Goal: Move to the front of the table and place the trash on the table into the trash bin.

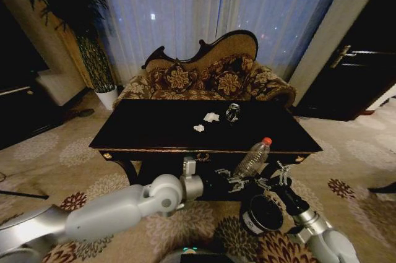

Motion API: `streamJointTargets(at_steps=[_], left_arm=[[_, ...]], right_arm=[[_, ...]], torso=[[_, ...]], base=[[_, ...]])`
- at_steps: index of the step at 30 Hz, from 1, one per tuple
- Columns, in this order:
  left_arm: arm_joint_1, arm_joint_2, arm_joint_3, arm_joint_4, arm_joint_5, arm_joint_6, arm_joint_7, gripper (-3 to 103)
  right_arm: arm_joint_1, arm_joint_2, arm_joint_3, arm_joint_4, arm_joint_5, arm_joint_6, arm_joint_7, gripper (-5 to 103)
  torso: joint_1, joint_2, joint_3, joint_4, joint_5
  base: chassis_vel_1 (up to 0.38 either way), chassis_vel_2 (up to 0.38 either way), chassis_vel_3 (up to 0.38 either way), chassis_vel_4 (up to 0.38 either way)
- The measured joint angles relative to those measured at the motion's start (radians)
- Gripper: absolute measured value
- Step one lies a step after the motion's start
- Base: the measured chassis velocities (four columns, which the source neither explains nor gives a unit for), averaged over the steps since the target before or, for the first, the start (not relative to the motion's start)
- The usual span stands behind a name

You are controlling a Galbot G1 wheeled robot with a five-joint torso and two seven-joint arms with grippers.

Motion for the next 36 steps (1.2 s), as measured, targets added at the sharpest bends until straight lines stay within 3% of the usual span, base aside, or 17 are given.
streamJointTargets(at_steps=[10,18,20,23,28,31,33,36], left_arm=[[-0.005,-0.042,0.032,0.032,0.000,-0.004,-0.018,43],[-0.009,-0.044,0.041,0.022,-0.006,-0.005,-0.024,43],[-0.009,-0.044,0.041,0.022,-0.007,-0.005,-0.025,43],[-0.009,-0.048,0.042,0.019,-0.009,-0.004,-0.033,43],[-0.002,-0.043,0.036,0.010,-0.009,-0.002,-0.035,43],[-0.001,-0.042,0.035,0.010,-0.009,-0.002,-0.035,43],[0.003,-0.036,0.031,0.003,-0.003,0.000,-0.039,40],[0.009,-0.017,0.022,-0.011,0.033,0.009,-0.048,47]], right_arm=[[-0.003,0.000,-0.008,0.003,-0.009,0.000,0.001,101],[-0.005,0.005,-0.014,-0.002,-0.017,0.007,-0.002,65],[-0.005,0.006,-0.014,-0.001,-0.017,0.007,-0.002,65],[-0.010,0.010,-0.014,0.003,-0.020,0.011,-0.002,50],[-0.015,0.015,-0.012,0.007,-0.024,0.017,-0.002,40],[-0.015,0.016,-0.012,0.007,-0.024,0.017,-0.002,40],[-0.016,0.021,-0.012,0.009,-0.028,0.021,-0.002,32],[-0.019,0.024,-0.013,0.014,-0.030,0.024,-0.005,32]], torso=[[0.000,0.000,0.000,0.0000,-0.0001],[0.000,0.000,0.000,0.0000,-0.0001],[0.000,0.000,0.000,0.0000,-0.0001],[0.000,0.000,0.000,0.0000,-0.0001],[0.000,0.000,0.000,0.0000,-0.0001],[0.000,0.000,0.000,0.0000,-0.0001],[0.000,0.000,0.000,0.0000,-0.0002],[0.000,0.000,0.000,0.0001,-0.0002]], base=[[0.000,0.000,0.000,0.000],[0.000,0.000,0.000,0.000],[0.000,0.000,0.000,0.000],[0.000,0.000,0.000,0.000],[0.000,0.000,0.000,0.000],[0.000,0.000,0.000,0.000],[0.000,0.000,0.000,0.000],[0.000,0.000,0.000,0.000]])
